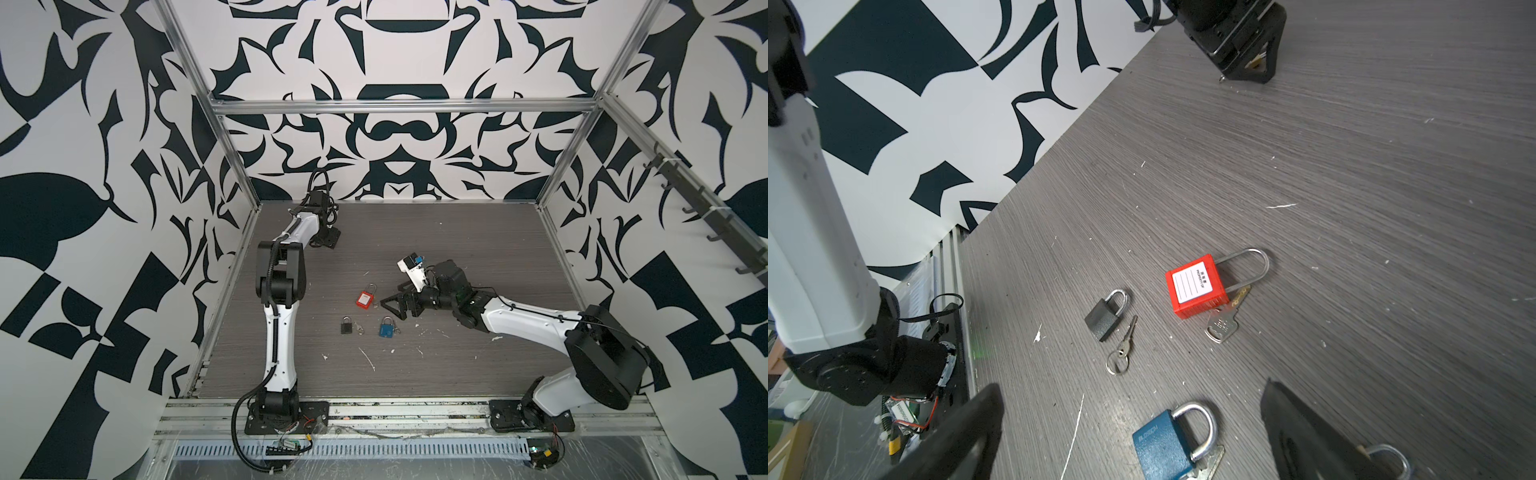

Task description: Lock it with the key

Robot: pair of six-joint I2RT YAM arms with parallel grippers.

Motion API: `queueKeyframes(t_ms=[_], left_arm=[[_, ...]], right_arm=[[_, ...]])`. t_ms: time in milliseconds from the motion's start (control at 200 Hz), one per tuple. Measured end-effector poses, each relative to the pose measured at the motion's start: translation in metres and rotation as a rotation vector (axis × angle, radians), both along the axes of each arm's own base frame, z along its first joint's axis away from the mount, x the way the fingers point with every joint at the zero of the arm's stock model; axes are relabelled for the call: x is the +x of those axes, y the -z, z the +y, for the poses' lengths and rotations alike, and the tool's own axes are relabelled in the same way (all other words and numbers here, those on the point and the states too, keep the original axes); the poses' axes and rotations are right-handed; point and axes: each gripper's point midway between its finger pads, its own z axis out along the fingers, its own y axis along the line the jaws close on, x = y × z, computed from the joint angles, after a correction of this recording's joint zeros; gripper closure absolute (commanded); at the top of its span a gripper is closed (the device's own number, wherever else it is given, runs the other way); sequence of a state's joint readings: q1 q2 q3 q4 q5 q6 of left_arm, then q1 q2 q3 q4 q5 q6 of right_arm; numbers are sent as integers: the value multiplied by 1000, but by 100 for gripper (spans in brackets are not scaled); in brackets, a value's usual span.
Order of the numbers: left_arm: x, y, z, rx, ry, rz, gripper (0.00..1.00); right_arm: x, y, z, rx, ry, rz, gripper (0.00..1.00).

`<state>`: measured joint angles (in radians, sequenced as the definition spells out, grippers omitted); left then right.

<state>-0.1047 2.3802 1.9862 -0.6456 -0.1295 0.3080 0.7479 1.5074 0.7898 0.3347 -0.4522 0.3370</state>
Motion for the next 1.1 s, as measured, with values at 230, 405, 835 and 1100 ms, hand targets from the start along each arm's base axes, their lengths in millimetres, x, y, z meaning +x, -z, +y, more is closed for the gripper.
queueKeyframes(t_ms=[230,405,835,1100], left_arm=[[4,1,2,-5,0,0,37],[5,0,6,-5,-6,-1,30],[16,1,7,-18,-7,-8,46],[11,3,7,-31,-34,16,59]], right_arm=[[3,-4,2,-2,0,0,2],[3,0,3,-12,2,10,2],[6,7,5,-28,1,24,2],[6,8,5,-32,1,28,2]])
